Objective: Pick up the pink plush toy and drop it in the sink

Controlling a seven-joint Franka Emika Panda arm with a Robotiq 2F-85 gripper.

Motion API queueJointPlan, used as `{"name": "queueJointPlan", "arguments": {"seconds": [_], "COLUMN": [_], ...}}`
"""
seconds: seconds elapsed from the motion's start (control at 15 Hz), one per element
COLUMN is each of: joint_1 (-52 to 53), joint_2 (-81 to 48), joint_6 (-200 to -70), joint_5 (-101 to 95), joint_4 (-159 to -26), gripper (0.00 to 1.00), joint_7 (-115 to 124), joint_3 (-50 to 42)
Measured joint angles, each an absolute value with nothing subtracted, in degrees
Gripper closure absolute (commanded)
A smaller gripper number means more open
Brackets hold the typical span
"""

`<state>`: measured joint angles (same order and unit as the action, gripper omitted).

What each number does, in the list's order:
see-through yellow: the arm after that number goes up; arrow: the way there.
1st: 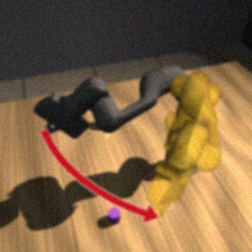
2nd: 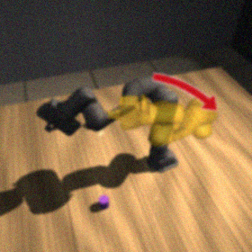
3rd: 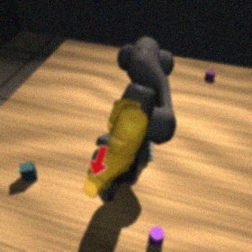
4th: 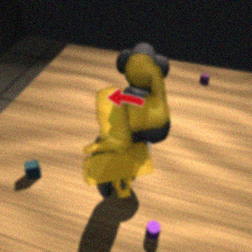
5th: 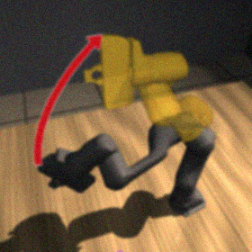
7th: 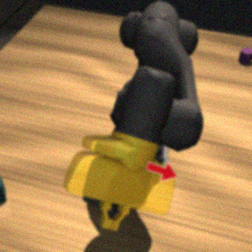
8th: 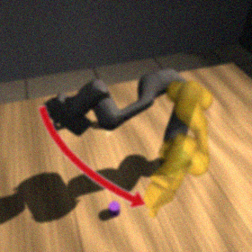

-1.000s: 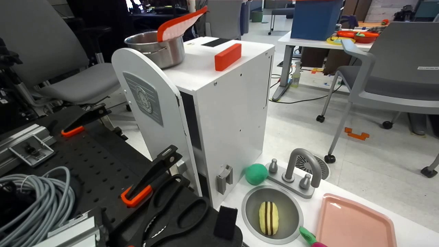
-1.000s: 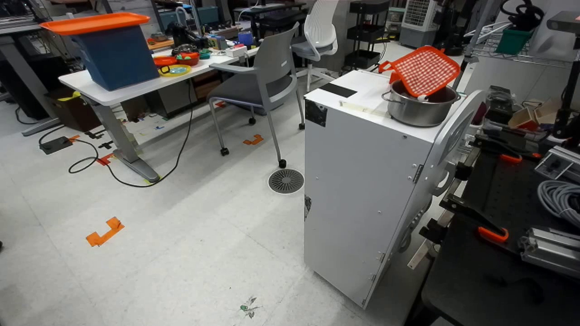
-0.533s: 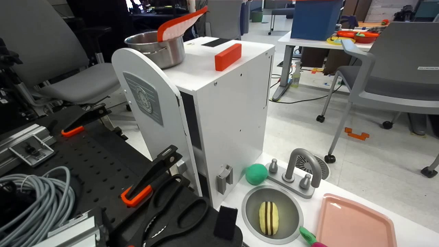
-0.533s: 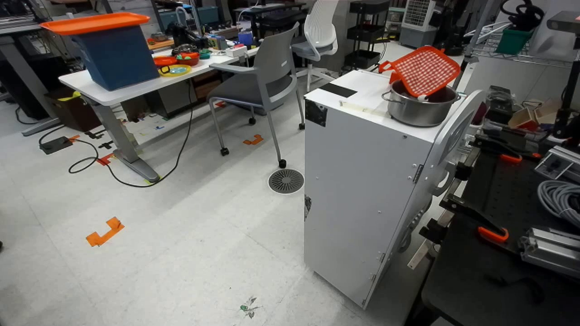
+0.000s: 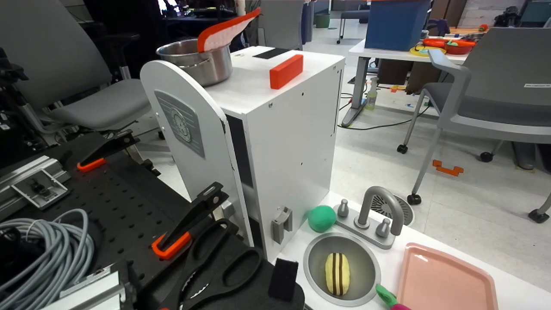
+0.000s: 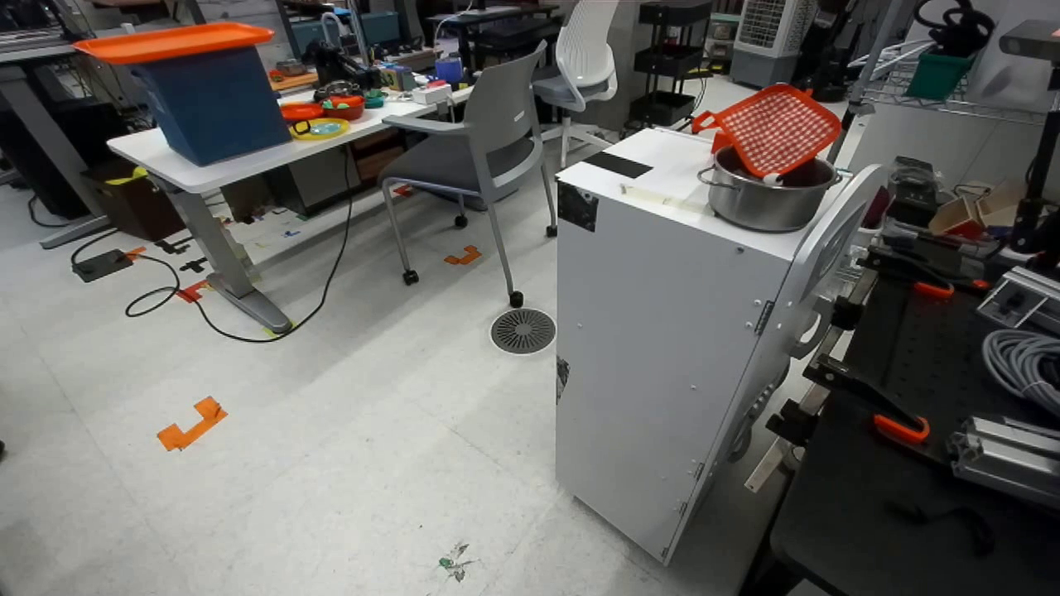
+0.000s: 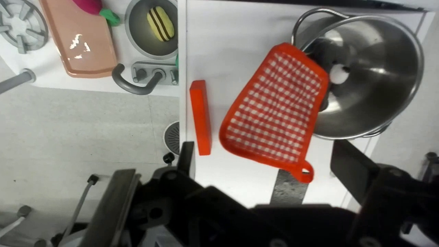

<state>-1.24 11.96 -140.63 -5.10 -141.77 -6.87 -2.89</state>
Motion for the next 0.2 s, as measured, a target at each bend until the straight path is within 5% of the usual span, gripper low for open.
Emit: {"name": "queueJointPlan", "arguments": {"seconds": [0.2], "joint_1": [0.1], "joint_2": [13.7], "joint_6": [-140.7], "joint_5": [-5.1], "joint_4": [-143.6], "gripper": [0.0], "joint_7": [-7.3], "joint_3": [-1.7]}}
